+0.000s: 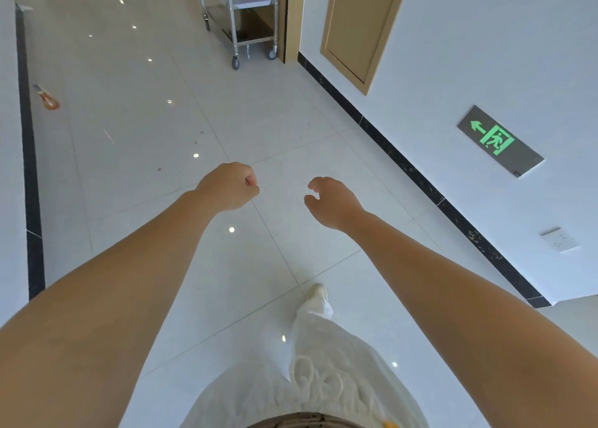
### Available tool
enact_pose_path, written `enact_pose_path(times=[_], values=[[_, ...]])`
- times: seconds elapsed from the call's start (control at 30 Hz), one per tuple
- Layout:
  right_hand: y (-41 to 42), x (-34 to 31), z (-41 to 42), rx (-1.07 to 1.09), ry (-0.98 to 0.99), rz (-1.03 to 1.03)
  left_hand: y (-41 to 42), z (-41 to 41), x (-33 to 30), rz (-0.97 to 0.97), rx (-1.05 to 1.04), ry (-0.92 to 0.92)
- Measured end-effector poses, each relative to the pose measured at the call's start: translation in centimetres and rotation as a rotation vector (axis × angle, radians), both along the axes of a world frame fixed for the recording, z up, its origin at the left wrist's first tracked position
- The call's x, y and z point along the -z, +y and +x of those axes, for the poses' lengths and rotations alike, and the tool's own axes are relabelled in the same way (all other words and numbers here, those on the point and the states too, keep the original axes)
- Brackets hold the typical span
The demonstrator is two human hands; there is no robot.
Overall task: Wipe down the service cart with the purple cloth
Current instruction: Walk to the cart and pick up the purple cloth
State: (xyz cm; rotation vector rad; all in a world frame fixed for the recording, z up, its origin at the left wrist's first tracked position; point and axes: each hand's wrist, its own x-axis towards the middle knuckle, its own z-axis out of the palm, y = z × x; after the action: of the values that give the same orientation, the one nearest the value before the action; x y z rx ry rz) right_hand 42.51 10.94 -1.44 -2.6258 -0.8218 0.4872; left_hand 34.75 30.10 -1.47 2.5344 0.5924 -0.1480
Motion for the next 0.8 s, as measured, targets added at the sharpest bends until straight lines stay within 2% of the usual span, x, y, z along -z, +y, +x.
enact_pose_path(times=[0.3, 0.57, 0.8], values=[[7.1, 2.5, 12.6, -0.050, 0.027, -0.011, 6.9, 12.2, 2.6, -0.007, -0.013, 0.026], [14.4, 1.6, 29.2, -0.054, 0.049, 0.003, 13.4, 29.0, 0.6, 0.019, 0.005, 0.021], [19.5, 1.1, 39.8, -0.073, 0.037, -0.001, 17.7, 38.8, 0.3, 0.027, -0.009, 0.027]])
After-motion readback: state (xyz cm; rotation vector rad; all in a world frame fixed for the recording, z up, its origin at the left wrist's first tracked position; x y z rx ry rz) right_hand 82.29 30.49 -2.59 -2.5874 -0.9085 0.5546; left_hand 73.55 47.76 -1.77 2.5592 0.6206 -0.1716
